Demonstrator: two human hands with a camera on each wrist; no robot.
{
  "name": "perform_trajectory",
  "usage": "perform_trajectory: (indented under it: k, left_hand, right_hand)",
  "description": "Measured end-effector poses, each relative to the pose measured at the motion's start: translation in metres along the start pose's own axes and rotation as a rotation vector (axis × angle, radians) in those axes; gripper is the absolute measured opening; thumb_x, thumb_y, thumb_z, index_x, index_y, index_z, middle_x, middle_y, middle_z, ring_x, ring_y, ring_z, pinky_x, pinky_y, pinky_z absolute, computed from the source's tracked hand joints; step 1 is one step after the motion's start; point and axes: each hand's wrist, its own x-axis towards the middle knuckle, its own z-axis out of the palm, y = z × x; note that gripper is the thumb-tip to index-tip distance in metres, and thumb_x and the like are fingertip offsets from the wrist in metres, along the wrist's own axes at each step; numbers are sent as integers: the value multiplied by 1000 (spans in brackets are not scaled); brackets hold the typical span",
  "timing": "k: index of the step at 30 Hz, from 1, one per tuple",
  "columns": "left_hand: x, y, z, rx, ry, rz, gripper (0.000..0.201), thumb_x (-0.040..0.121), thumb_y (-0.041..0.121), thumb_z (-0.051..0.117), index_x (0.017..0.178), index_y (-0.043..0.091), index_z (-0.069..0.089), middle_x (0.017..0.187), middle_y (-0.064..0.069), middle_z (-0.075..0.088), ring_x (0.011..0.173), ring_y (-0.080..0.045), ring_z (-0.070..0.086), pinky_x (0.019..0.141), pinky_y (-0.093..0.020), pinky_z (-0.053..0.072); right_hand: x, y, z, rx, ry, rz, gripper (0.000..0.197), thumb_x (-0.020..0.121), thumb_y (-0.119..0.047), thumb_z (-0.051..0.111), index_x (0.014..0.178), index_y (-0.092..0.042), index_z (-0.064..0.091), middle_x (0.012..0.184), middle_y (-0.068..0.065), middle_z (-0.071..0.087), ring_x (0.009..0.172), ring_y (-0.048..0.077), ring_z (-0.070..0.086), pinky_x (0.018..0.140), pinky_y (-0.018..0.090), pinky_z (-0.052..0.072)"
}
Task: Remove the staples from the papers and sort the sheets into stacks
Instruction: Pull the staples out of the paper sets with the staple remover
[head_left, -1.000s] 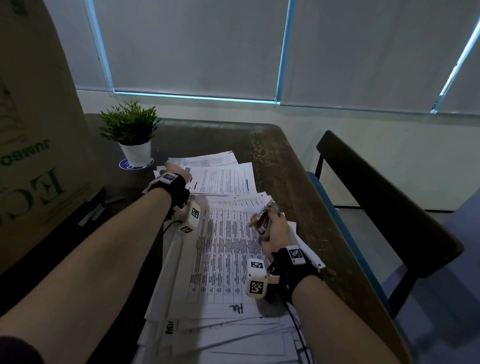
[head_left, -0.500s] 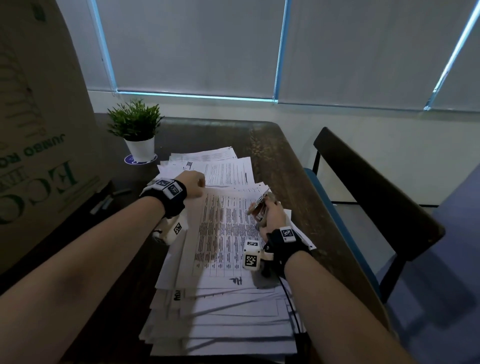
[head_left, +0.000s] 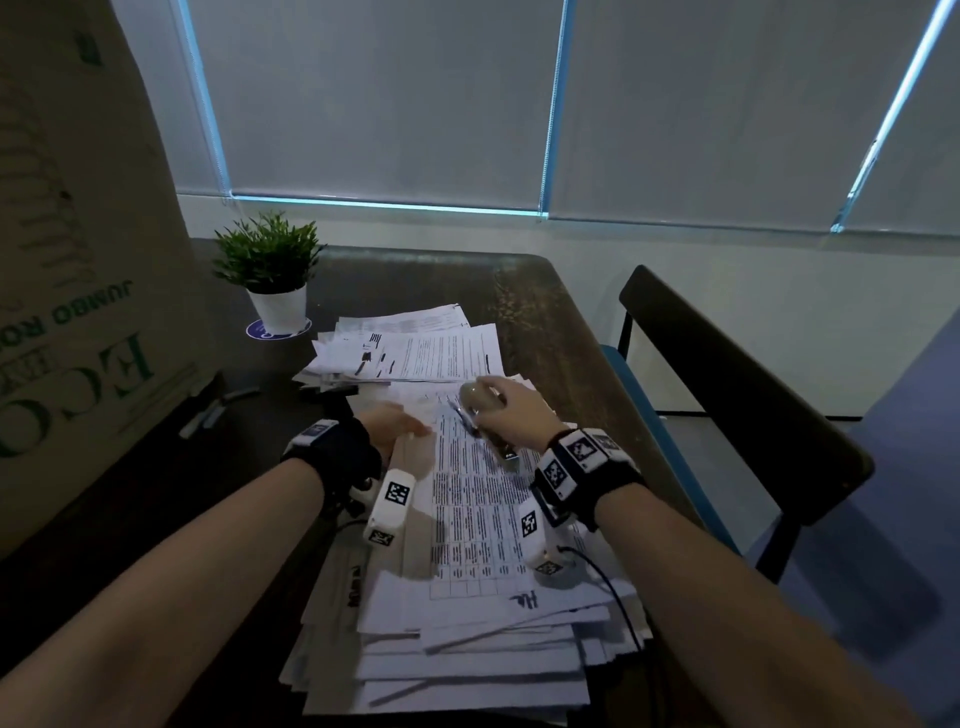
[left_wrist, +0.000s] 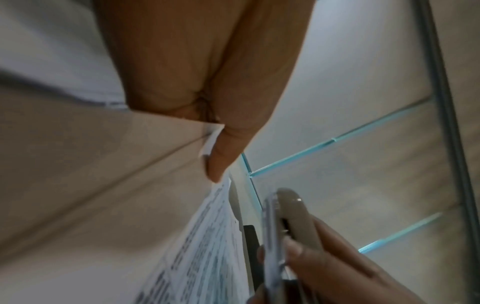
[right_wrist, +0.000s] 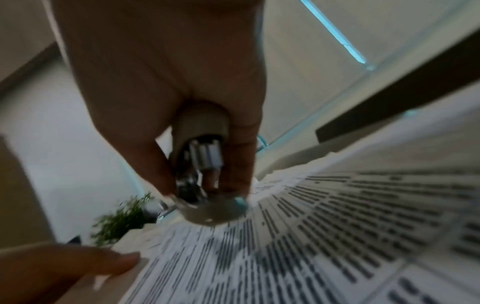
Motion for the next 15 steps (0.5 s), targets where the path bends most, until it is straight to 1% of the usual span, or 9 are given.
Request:
perform_trajectory:
  k: [2, 4, 6, 7, 9, 10, 13, 14, 15]
  left_hand:
    - [0, -5, 9, -60, 37, 6, 21, 82, -3, 65, 101, -1, 57, 95, -19, 61, 85, -32, 59, 83, -44, 51]
    - [-6, -7, 17, -99, -4, -7, 8, 86, -4, 61, 93, -2, 60, 84, -15, 60, 74, -29, 57, 71, -39, 50]
    - [-5, -12, 17, -107, 0, 8, 5, 88, -2, 58, 93, -2, 60, 78, -12, 58, 66, -23, 54, 62, -32, 46]
    - [-5, -13, 17, -126, -10, -2, 4, 89, -1, 58, 93, -2, 60, 77, -11, 57, 65, -22, 54, 60, -30, 45]
    - [-5, -15, 16, -161, -27, -45, 5, 91, 4, 57, 88, 0, 59, 75, -12, 56, 63, -22, 53, 60, -31, 45]
    - [-7, -14, 17, -156, -16, -60, 6, 91, 5, 57, 87, 1, 58, 75, -12, 55, 64, -22, 53, 63, -32, 45]
    - [-2, -18, 17, -144, 38, -71, 7, 89, 7, 60, 87, 2, 57, 74, -11, 53, 66, -22, 51, 71, -36, 43]
    - [-2, -18, 17, -133, 30, -90, 9, 90, 8, 61, 83, 3, 56, 73, -11, 52, 65, -22, 49, 71, -36, 42]
    - [-1, -19, 17, -117, 29, -97, 13, 89, 9, 61, 78, 5, 55, 74, -11, 52, 66, -23, 50, 71, -36, 43]
  right_hand:
    - [-1, -3, 8, -148, -54, -19, 57, 90, -17, 65, 143, -16, 45, 138, 7, 54, 121, 24, 53, 99, 32, 44]
    - [1, -2, 19, -251, -84, -34, 47, 90, -16, 63, 135, -12, 52, 131, 8, 59, 118, 25, 55, 96, 32, 44]
    - [5, -3, 26, -332, -96, -64, 34, 89, -15, 61, 122, -9, 58, 119, 10, 64, 110, 27, 58, 92, 36, 48]
    - [6, -5, 28, -357, -105, -70, 25, 89, -14, 58, 113, -9, 59, 112, 10, 65, 104, 28, 60, 86, 37, 50]
    - [9, -7, 33, -396, -103, -77, 6, 90, -14, 52, 95, -10, 52, 101, 12, 64, 97, 30, 60, 74, 35, 47]
    - [11, -7, 36, -403, -95, -89, 4, 92, -16, 51, 92, -12, 49, 99, 12, 63, 94, 30, 60, 71, 34, 45]
    - [12, -9, 42, -423, -73, -118, 9, 96, -23, 50, 94, -15, 46, 96, 10, 61, 89, 29, 59, 66, 33, 38]
    - [12, -9, 44, -434, -68, -136, 10, 98, -25, 50, 100, -15, 49, 100, 11, 62, 90, 30, 60, 67, 32, 38]
    - [12, -10, 46, -445, -66, -141, 17, 99, -25, 49, 111, -14, 52, 105, 13, 63, 94, 31, 61, 68, 32, 39]
